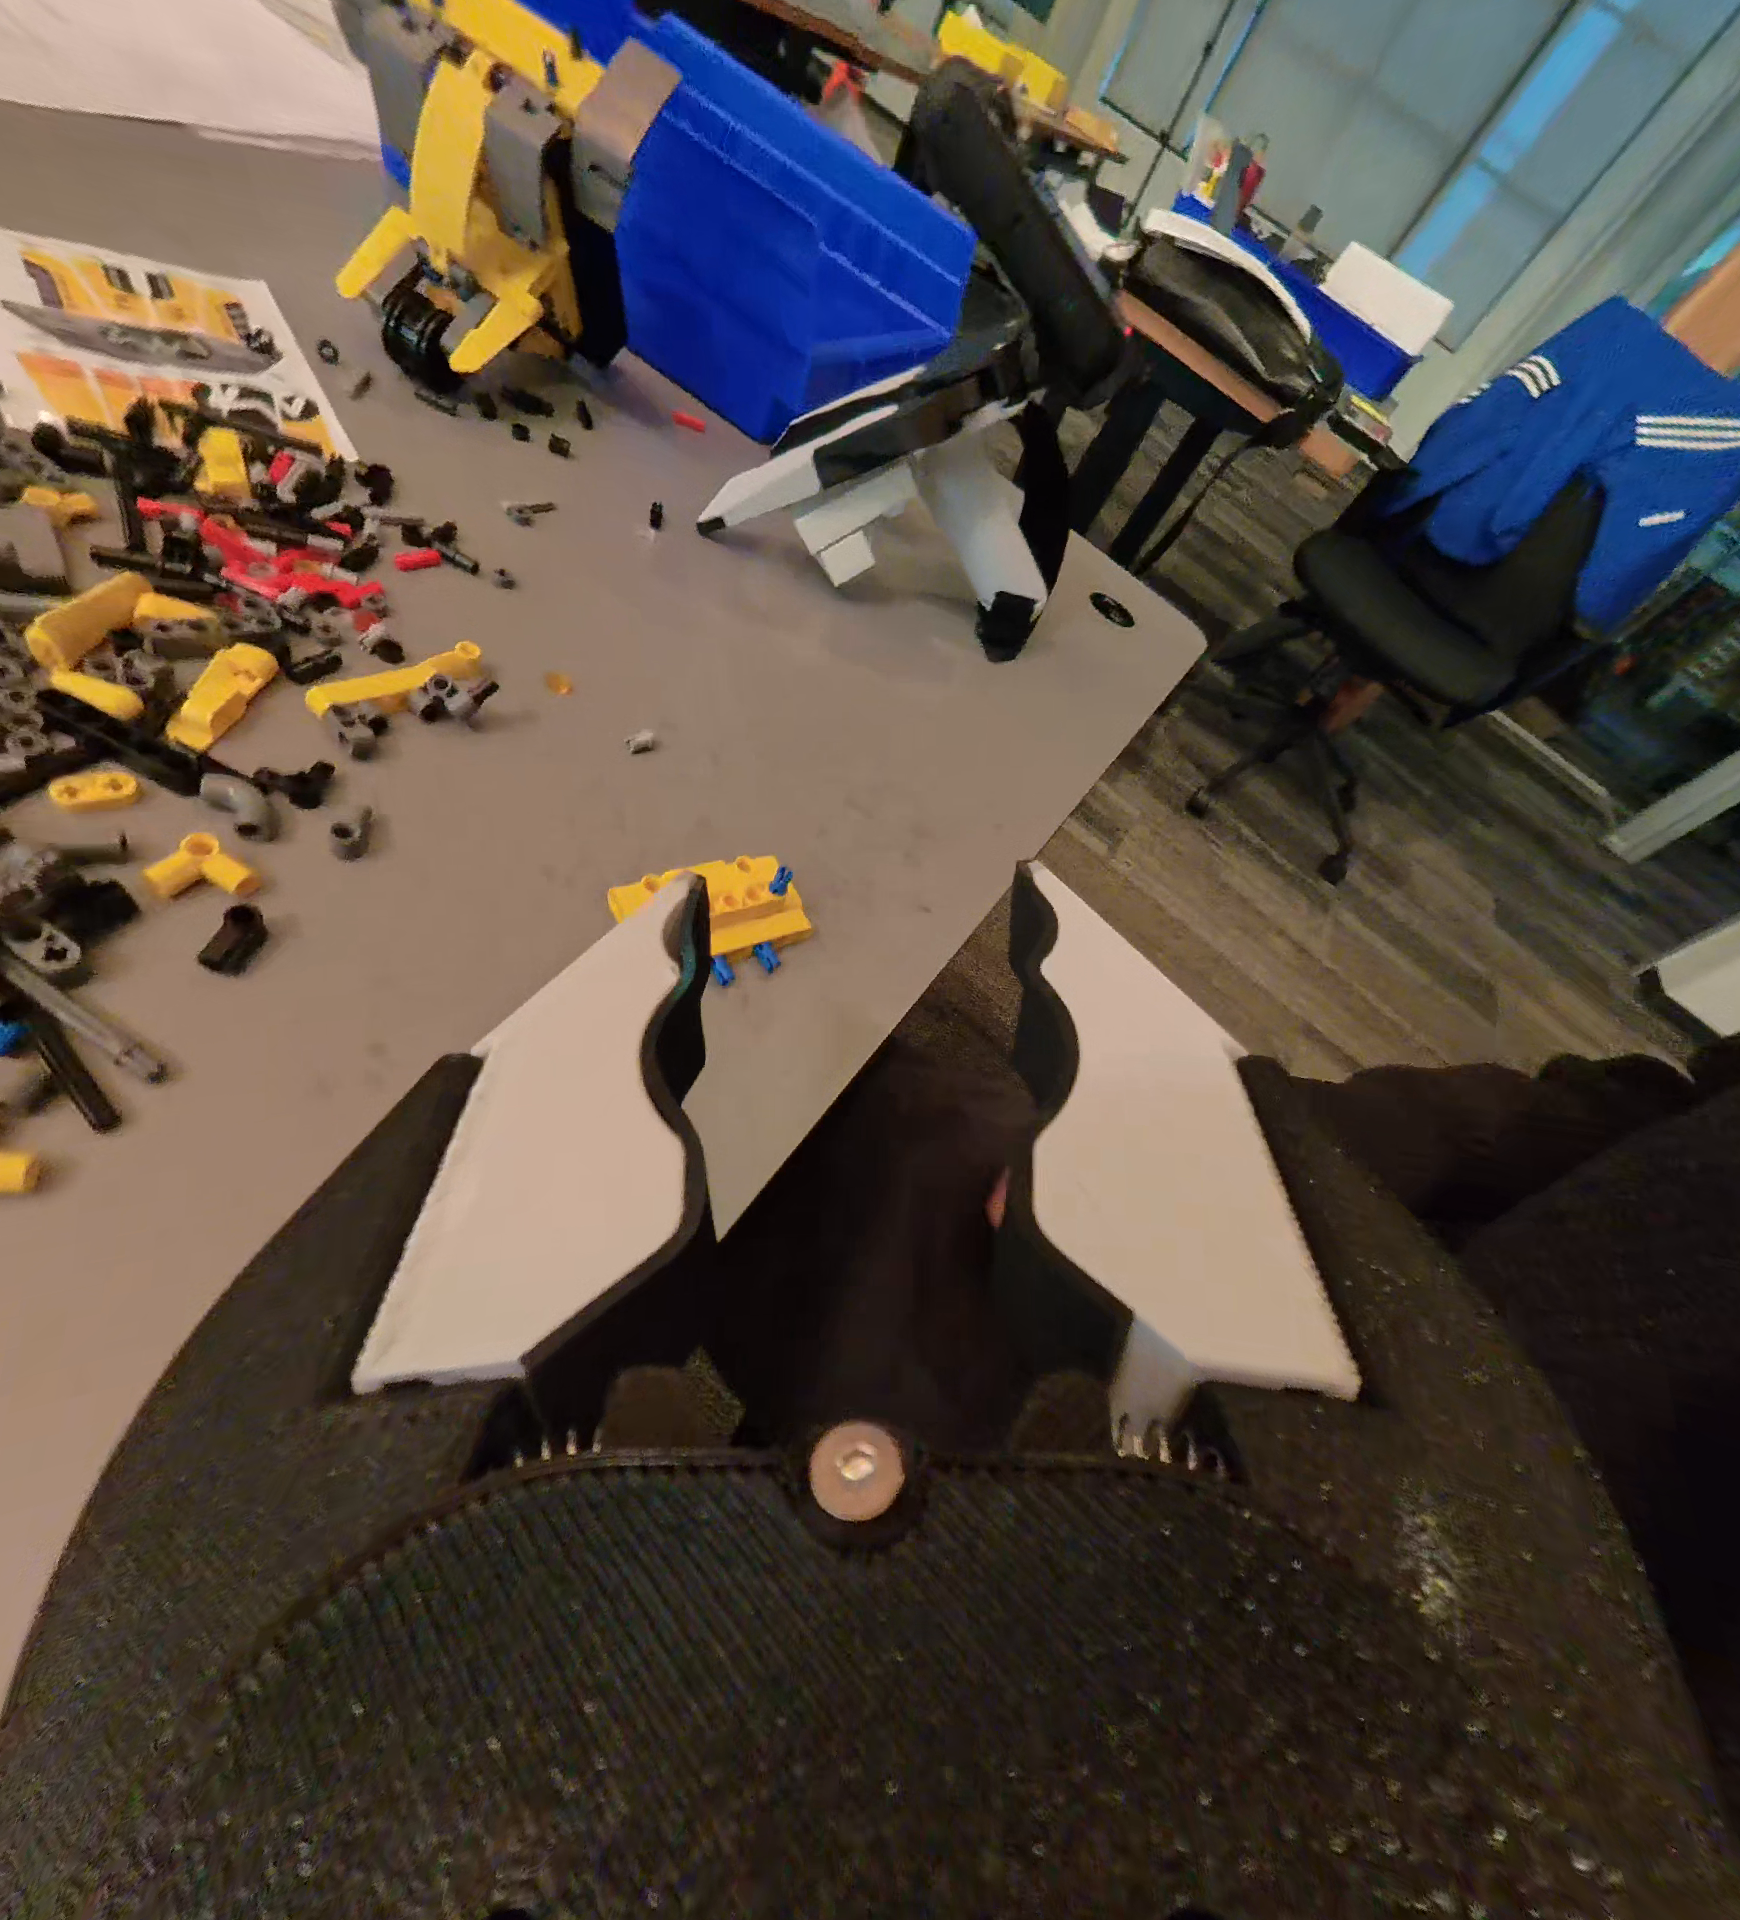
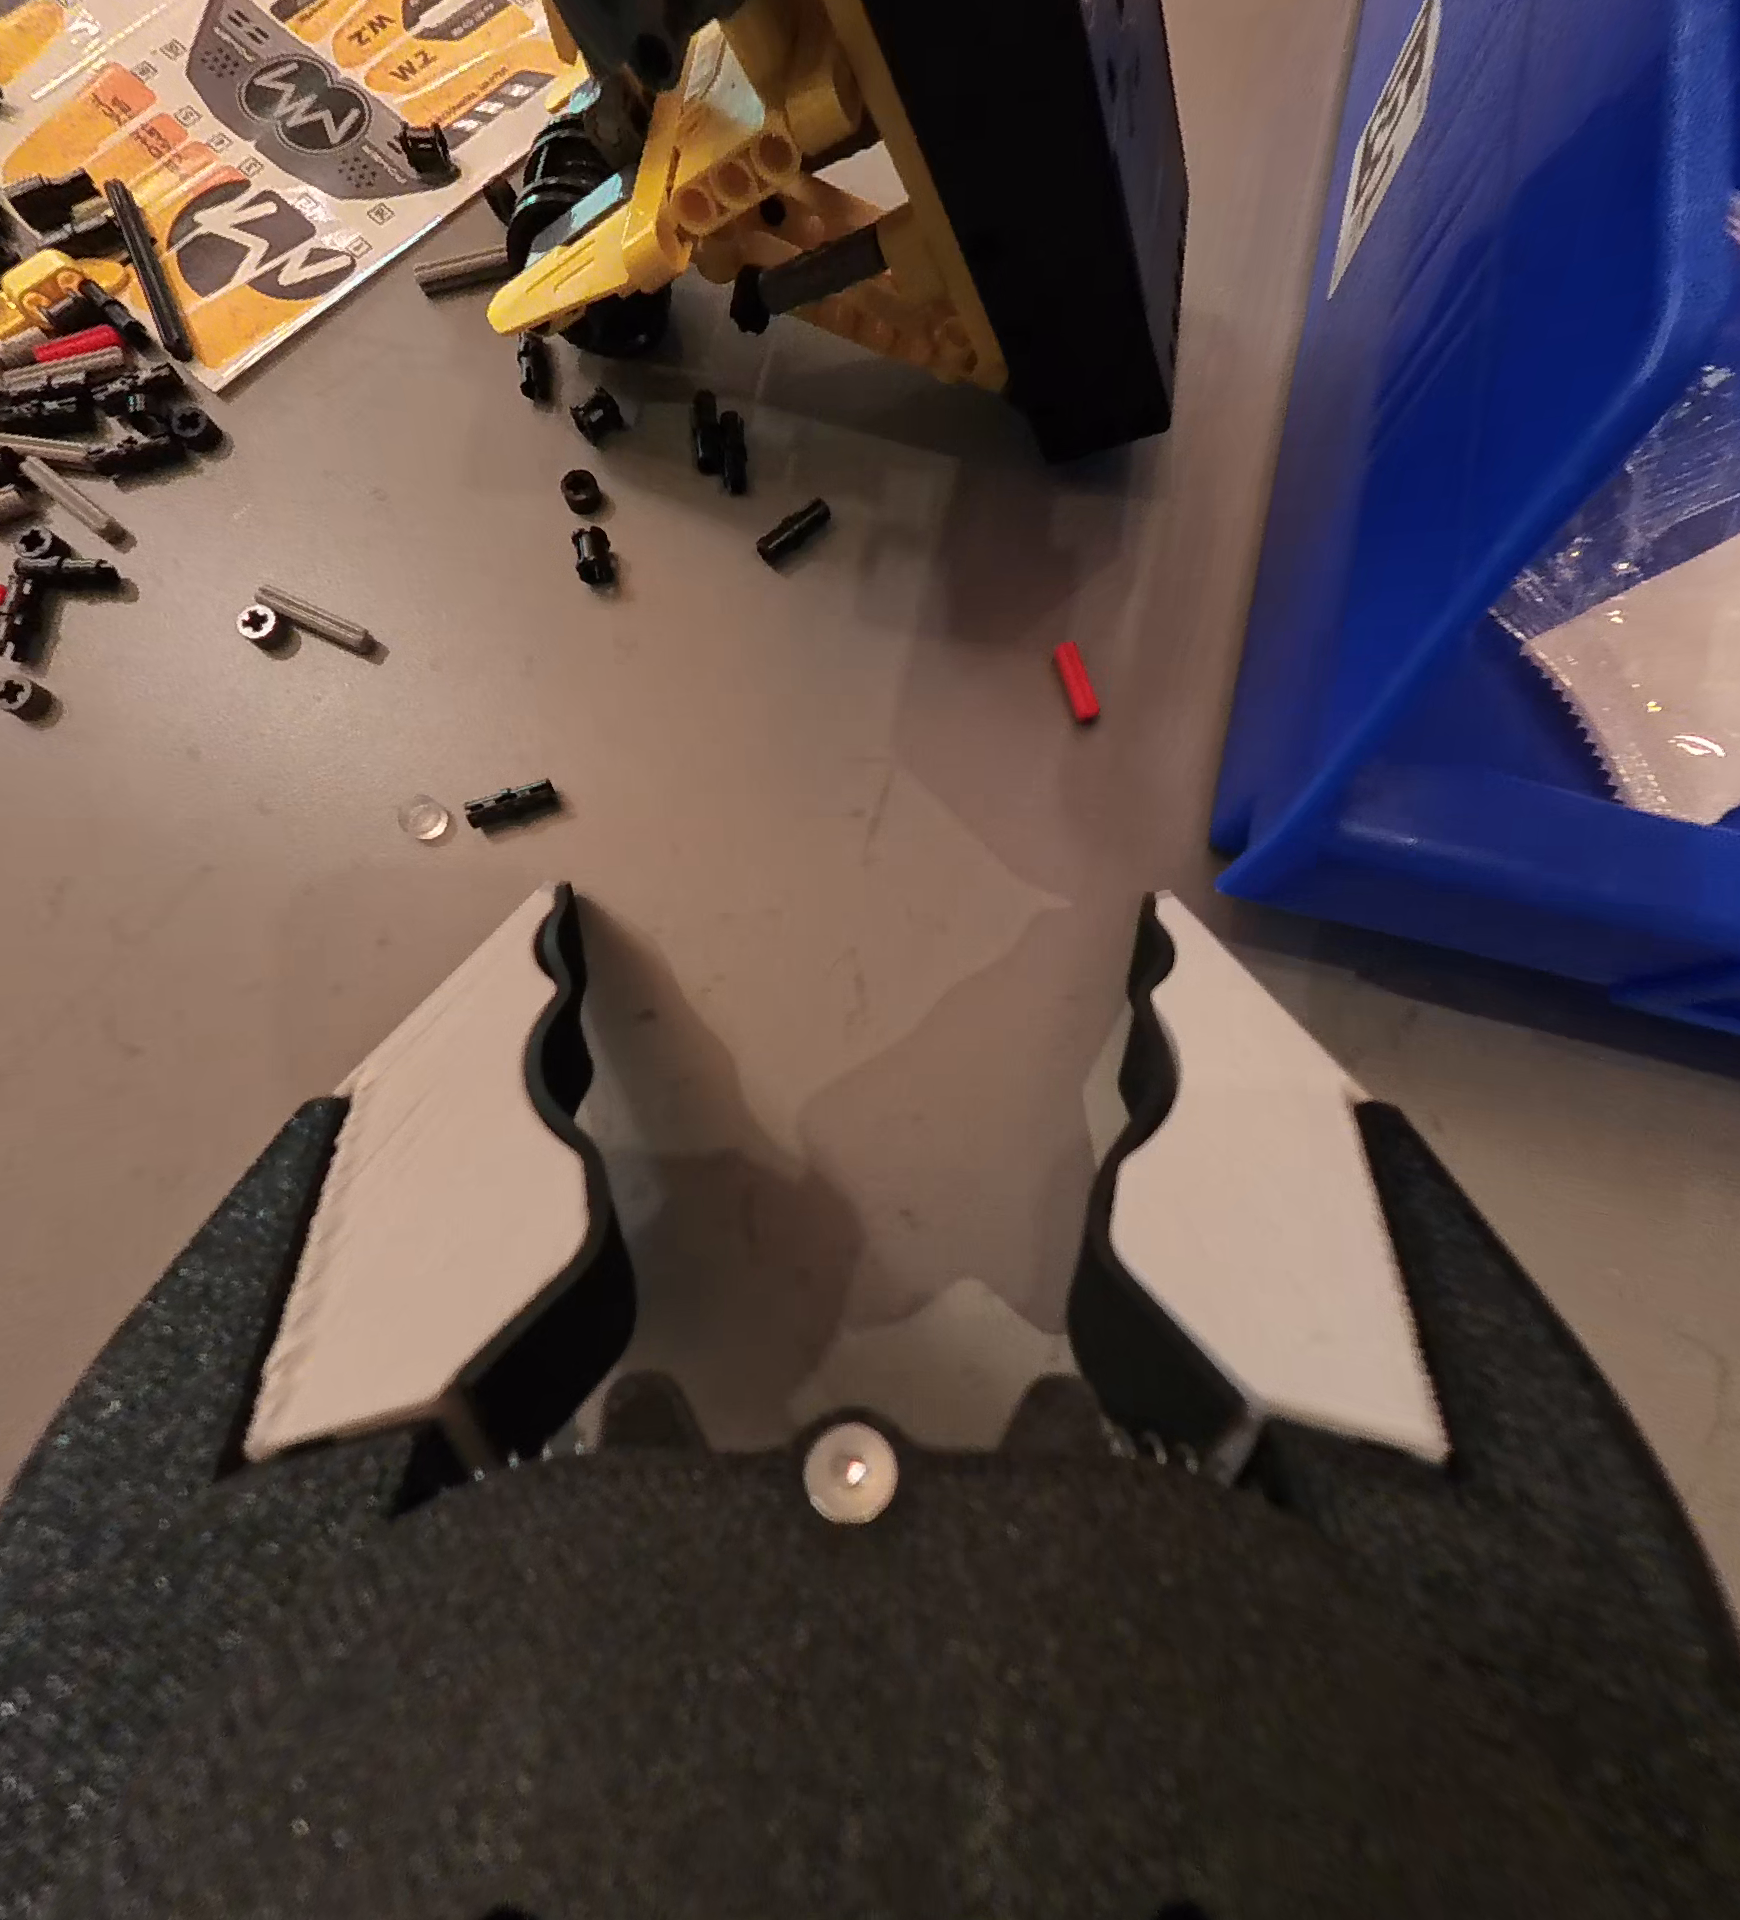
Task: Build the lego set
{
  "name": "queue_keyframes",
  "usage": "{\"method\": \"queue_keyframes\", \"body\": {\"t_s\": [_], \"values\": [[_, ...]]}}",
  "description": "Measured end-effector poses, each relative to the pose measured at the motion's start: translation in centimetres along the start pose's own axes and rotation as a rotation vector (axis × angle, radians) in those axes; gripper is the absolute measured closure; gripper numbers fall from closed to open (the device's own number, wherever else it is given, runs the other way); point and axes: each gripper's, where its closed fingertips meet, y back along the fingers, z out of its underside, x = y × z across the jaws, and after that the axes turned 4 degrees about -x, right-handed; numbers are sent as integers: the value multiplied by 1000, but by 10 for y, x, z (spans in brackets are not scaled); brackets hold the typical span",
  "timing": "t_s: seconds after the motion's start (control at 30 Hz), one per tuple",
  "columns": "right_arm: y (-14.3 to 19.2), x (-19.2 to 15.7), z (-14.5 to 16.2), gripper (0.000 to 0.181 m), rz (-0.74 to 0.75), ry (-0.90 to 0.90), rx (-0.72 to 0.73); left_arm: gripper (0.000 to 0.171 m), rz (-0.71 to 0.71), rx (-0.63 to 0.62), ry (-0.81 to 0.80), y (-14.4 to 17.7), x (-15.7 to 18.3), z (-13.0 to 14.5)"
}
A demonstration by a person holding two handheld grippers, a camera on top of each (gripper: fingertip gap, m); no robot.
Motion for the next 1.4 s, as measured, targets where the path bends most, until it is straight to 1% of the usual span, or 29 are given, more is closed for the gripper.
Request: {"method": "queue_keyframes", "body": {"t_s": [0.13, 0.3, 0.5, 0.57, 0.67, 0.77, 0.87, 1.0, 1.07, 1.13, 1.17, 1.23, 1.27, 1.33, 1.4], "values": [[0, 0, 0, 77, 0, 0, 0, 114, -19, 3, -97, 1, 3, -11], [0, 0, 0, 77, 0, 0, 0, 109, -60, -35, -185, -4, -3, -11], [0, 0, 0, 77, 0, 0, 0, 101, -79, -4, -165, -9, -14, -4], [0, 0, 0, 77, 0, 0, 0, 101, -88, 0, -145, -10, -20, -3], [0, 0, 0, 77, 0, 0, 0, 100, -84, -3, -139, -12, -24, -8], [0, 0, 0, 77, 0, 1, 0, 100, -96, -46, -178, -22, -31, -16], [0, 0, 0, 77, -1, 1, 0, 99, -84, -89, -247, -46, -33, -33], [-2, 0, -2, 76, -22, 23, 2, 98, -105, -156, -353, -95, -45, -58], [-1, 0, -2, 76, -19, 23, 6, 101, -104, -168, -363, -123, -52, -72], [0, 0, -1, 77, -16, 19, 7, 106, -74, -205, -332, -157, -54, -80], [0, 1, -1, 80, -13, 13, 9, 111, -63, -240, -320, -175, -55, -80], [5, 3, 0, 104, -16, 5, 28, 124, -57, -317, -331, -207, -58, -75], [10, 4, -1, 111, -26, 2, 55, 131, -67, -334, -351, -220, -59, -74], [21, 5, -9, 120, -65, -2, 139, 140, -101, -347, -382, -236, -64, -76], [29, 8, -14, 125, -100, -15, 195, 142, -129, -367, -390, -247, -69, -75]]}}
